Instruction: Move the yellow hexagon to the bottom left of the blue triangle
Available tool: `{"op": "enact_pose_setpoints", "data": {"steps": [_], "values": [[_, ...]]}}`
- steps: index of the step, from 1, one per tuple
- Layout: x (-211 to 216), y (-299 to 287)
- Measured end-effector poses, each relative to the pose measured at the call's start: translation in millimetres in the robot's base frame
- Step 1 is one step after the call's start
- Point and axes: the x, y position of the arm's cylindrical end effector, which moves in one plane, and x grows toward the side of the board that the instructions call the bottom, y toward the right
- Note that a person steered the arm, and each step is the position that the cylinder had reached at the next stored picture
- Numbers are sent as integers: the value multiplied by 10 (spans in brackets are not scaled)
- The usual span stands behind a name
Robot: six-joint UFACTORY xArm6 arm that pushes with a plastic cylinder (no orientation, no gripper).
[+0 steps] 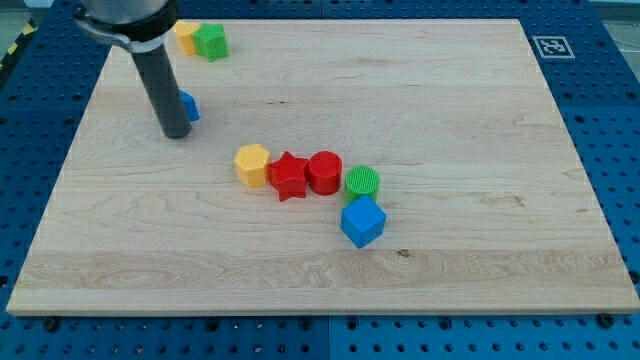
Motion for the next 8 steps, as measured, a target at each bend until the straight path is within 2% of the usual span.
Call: {"op": "enact_pose_setpoints", "data": {"steps": [1, 2, 3, 4, 5, 6, 8], "values": [[396, 0], [879, 421], [1134, 1139], [1033, 1703], [618, 1724], [361, 1509], [570, 1258]]}}
